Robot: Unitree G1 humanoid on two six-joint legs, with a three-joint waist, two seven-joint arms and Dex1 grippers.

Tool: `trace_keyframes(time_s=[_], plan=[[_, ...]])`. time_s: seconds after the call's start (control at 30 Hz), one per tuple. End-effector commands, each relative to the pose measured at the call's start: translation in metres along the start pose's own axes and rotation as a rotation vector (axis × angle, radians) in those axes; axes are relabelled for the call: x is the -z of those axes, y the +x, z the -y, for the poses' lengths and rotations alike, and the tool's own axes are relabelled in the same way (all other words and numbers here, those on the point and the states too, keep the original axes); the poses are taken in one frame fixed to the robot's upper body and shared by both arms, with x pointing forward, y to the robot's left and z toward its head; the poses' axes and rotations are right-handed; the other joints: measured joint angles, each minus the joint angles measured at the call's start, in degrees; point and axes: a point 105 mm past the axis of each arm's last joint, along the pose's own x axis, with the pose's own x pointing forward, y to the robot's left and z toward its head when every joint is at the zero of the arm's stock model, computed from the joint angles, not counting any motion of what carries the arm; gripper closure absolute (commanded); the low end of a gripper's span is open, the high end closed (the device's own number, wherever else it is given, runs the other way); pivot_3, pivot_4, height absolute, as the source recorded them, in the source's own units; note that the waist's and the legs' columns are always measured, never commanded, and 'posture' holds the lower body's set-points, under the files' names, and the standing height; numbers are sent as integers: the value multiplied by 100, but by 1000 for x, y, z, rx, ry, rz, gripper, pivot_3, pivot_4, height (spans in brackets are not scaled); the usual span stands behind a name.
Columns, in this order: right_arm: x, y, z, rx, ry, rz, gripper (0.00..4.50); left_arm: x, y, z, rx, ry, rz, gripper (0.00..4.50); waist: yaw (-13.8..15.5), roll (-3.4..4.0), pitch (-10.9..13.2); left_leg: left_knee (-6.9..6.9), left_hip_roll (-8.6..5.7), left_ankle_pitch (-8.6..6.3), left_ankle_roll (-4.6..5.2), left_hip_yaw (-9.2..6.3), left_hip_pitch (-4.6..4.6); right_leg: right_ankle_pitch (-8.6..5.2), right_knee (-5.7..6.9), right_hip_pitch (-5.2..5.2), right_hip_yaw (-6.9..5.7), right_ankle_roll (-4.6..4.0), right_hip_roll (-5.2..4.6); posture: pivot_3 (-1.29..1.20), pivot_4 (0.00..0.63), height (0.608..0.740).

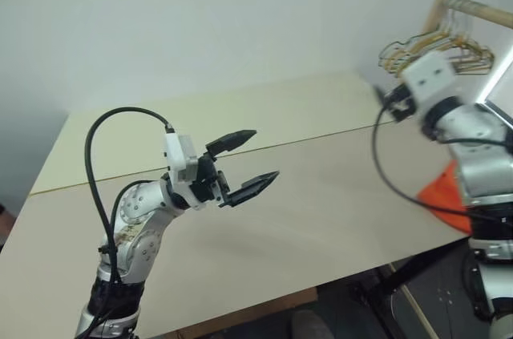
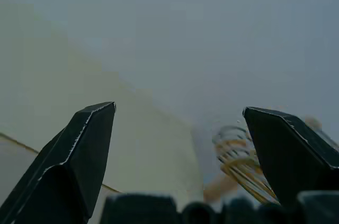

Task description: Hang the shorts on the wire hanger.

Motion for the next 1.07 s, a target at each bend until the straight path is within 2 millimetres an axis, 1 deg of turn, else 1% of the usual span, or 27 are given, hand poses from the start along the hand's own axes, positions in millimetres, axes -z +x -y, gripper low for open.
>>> trace_keyframes(time_s=[0.03,0.1,0.13,0.2,0.27,0.33,0.47,0.6,0.7,0.77,0.87,0.93,1.07], plan=[[-28,4,-33,-159,-39,112,37,-11,-11,-3,-59,64,-12,0,206,-19,-7,0,-1,0,0,-2,-20,5,-2,-18,-10,-7,-3,50,0,740],[-32,6,-60,-252,-72,163,37,-8,-22,-4,-101,81,-52,0,397,-25,-11,2,-3,1,-2,-6,-48,6,-2,-48,-28,-10,-6,114,0,740],[-33,6,-68,-287,-79,180,37,-7,-27,-4,-120,83,-69,0,473,-25,-11,-3,-2,2,-4,-9,-54,6,-1,-51,-42,-12,-5,141,0,740],[-29,2,-86,-388,-106,192,37,5,-40,-6,-174,84,-135,0,648,-25,-11,-16,-6,-1,-10,-19,-67,-1,-1,-57,-71,-22,-5,210,0,740],[-22,-2,-97,-459,-122,198,37,22,-53,-6,-225,81,-246,0,798,-25,-11,-21,-14,-7,-23,-29,-73,-8,-10,-57,-123,-34,-7,251,0,740],[-11,-6,-105,-526,-127,182,37,29,-62,-5,-260,82,-306,0,903,-26,-9,-22,-8,-11,-40,-30,-79,-19,-13,-49,-203,-53,-13,289,0,740],[7,-13,-114,-635,-173,145,37,29,-71,-3,-315,113,-339,0,1114,-44,-2,-57,1,22,-102,-48,-81,-39,-20,-39,-282,-84,-11,332,0,740],[19,-22,-119,-735,-205,123,37,35,-82,-5,-344,119,-404,0,1297,-52,3,-105,13,67,-163,-69,-54,-62,-11,-38,-303,-131,3,356,0,740],[25,-26,-120,-764,-223,115,37,37,-86,-4,-332,112,-430,0,1382,-56,6,-111,28,82,-185,-81,-47,-67,16,-40,-310,-161,17,362,0,740],[30,-28,-120,-769,-246,110,37,36,-87,-2,-313,112,-415,0,1439,-66,11,-104,28,86,-181,-82,-46,-70,42,-42,-306,-168,15,360,0,740],[34,-29,-120,-771,-251,94,37,36,-89,-4,-315,119,-418,0,1527,-94,23,-95,20,91,-168,-84,-47,-70,72,-49,-297,-172,2,354,0,740],[36,-30,-119,-766,-249,89,37,37,-89,-5,-311,122,-424,0,1602,-116,23,-91,19,87,-159,-88,-47,-68,76,-51,-293,-177,-1,350,0,740],[37,-32,-120,-761,-256,85,37,39,-88,-4,-286,117,-429,0,1680,-131,20,-83,18,75,-138,-139,-54,-66,75,-53,-293,-179,-5,335,0,740]])
